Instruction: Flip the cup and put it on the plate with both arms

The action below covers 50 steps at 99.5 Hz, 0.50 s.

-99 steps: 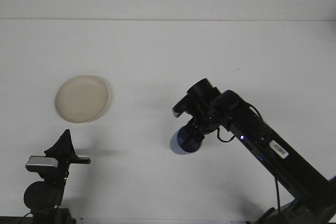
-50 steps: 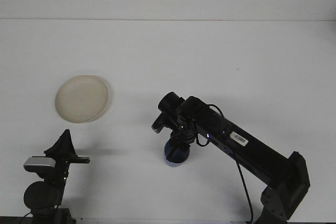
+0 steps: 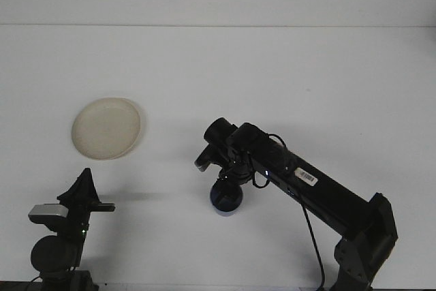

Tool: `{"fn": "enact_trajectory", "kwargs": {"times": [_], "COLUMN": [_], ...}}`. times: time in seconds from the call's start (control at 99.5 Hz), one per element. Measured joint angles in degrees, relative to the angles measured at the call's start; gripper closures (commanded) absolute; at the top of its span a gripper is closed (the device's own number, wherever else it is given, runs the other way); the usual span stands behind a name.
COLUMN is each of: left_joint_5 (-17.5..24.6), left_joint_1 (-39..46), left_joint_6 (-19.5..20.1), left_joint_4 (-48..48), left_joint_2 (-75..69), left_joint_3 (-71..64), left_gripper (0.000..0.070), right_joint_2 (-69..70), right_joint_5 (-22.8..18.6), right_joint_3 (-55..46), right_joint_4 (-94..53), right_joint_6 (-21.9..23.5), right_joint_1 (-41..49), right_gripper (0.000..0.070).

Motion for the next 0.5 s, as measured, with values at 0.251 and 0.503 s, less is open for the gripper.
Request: {"fn": "enact_trajectory", "kwargs": {"times": [0.251,0.503], "left_joint_5": [0.0,6.9], "left_joint_1": [0.0,0.0], "left_joint_6": [-11.8,-18.1], "left_joint_4": [0.0,-1.2], "left_joint_2": [0.0,0.1], "left_joint_3": [0.0,1.3], "left_gripper": [0.0688,0.0686], "right_joint_2": [-4.9,-18.7], "right_joint_5": [-1.7,-1.6], "right_joint_3": [7.6,7.7], "right_joint_4": [0.0,9.9], "right_joint_6": [0.0,0.1], "right_joint_1": [-2.1,-6.9], "right_gripper": [0.0431,0.0431]}}
